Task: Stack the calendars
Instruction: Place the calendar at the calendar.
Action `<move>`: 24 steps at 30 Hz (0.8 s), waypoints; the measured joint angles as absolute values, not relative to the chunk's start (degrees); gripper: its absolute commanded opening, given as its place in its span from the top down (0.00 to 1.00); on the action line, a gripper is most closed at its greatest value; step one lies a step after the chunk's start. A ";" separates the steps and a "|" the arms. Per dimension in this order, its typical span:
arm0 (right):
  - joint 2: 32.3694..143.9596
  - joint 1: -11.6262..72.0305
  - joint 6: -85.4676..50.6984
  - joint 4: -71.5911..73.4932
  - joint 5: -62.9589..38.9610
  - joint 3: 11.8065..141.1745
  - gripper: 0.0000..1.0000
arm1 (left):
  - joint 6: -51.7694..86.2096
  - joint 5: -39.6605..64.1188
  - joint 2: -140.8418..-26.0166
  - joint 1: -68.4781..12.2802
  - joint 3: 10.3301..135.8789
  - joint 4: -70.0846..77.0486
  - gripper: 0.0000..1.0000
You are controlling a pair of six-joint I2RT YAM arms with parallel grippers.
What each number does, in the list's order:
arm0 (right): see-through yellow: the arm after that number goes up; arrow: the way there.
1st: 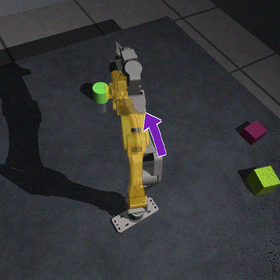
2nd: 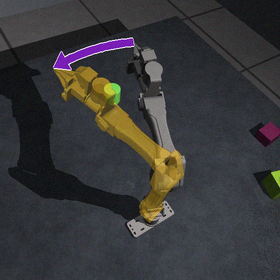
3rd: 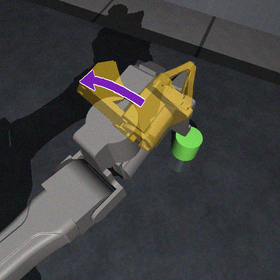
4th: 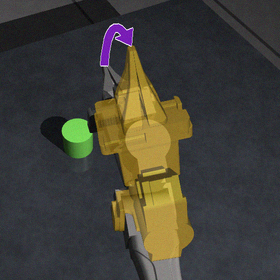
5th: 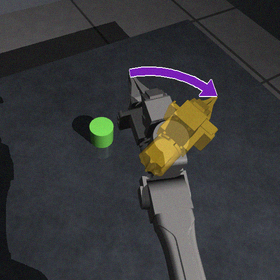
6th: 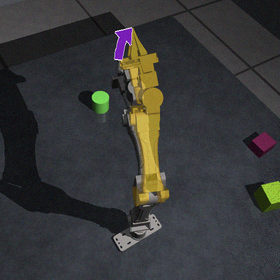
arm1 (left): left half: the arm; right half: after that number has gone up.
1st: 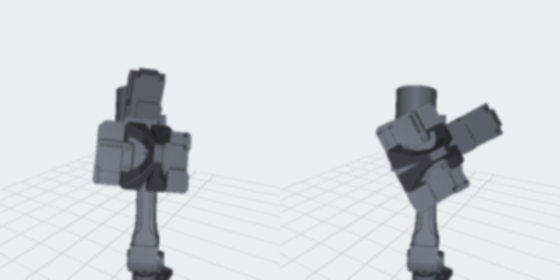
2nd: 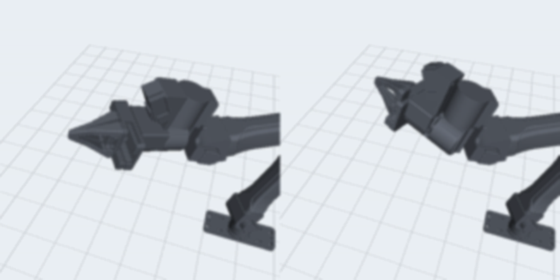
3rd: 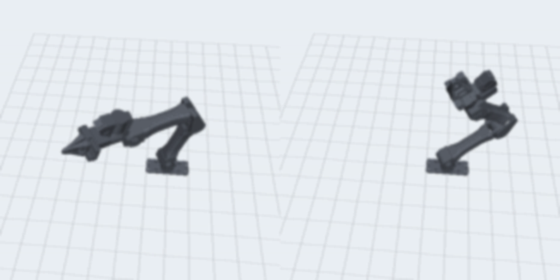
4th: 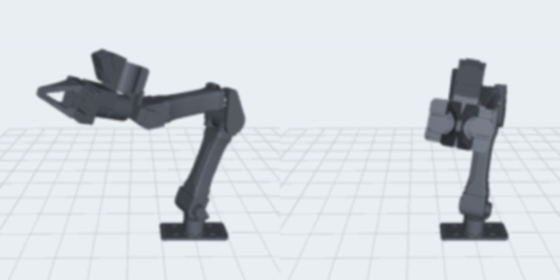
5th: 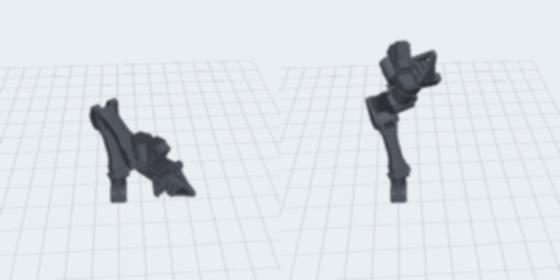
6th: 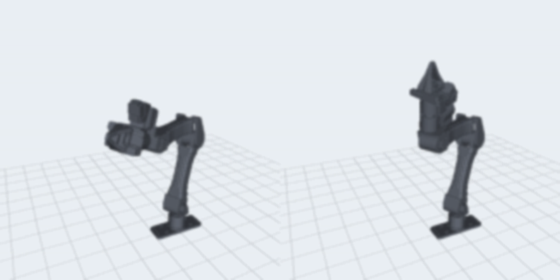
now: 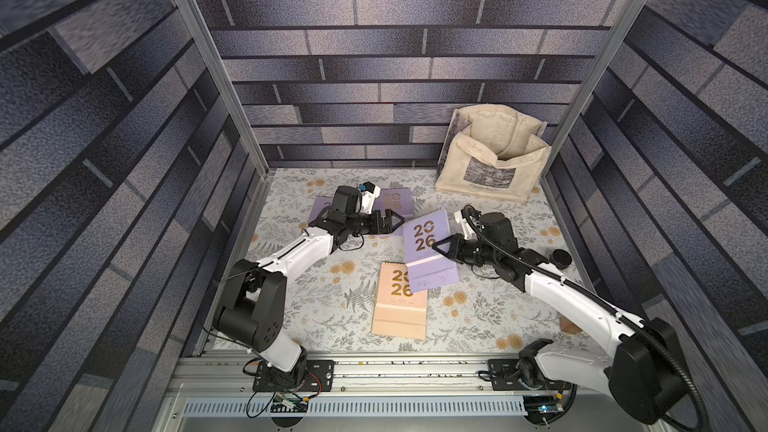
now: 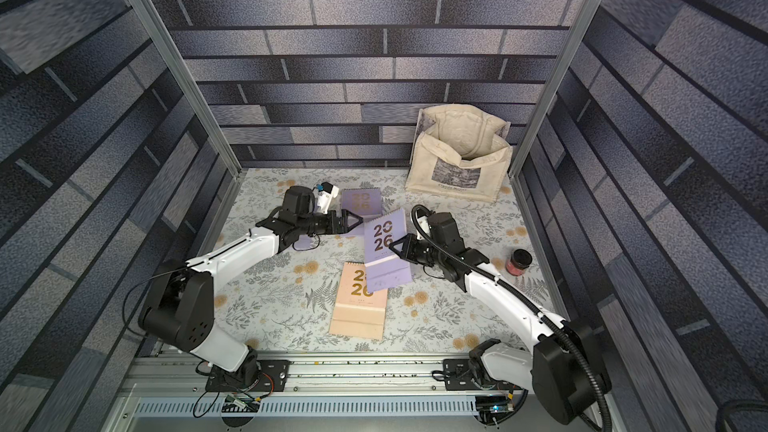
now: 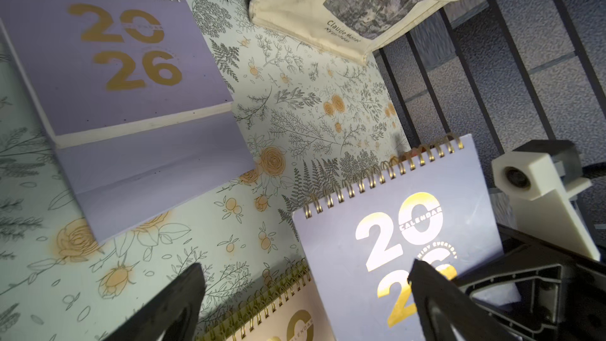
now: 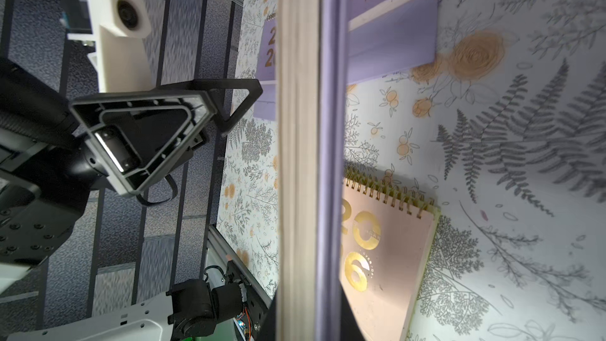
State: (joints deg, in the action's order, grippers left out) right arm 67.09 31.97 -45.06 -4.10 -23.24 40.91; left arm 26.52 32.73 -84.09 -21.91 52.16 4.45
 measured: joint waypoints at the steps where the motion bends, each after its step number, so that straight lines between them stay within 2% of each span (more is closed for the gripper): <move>1: 66.76 33.76 -46.24 -3.51 -21.85 39.86 1.00 | 26.74 32.16 -82.02 -21.85 49.71 5.65 0.00; 11: 67.64 46.96 -55.96 3.97 -10.41 35.03 1.00 | 27.35 29.54 -72.77 -19.86 36.18 16.67 0.00; 24: 72.64 57.69 -65.14 14.39 1.61 30.76 1.00 | 27.49 30.22 -67.85 -17.37 31.46 22.24 0.00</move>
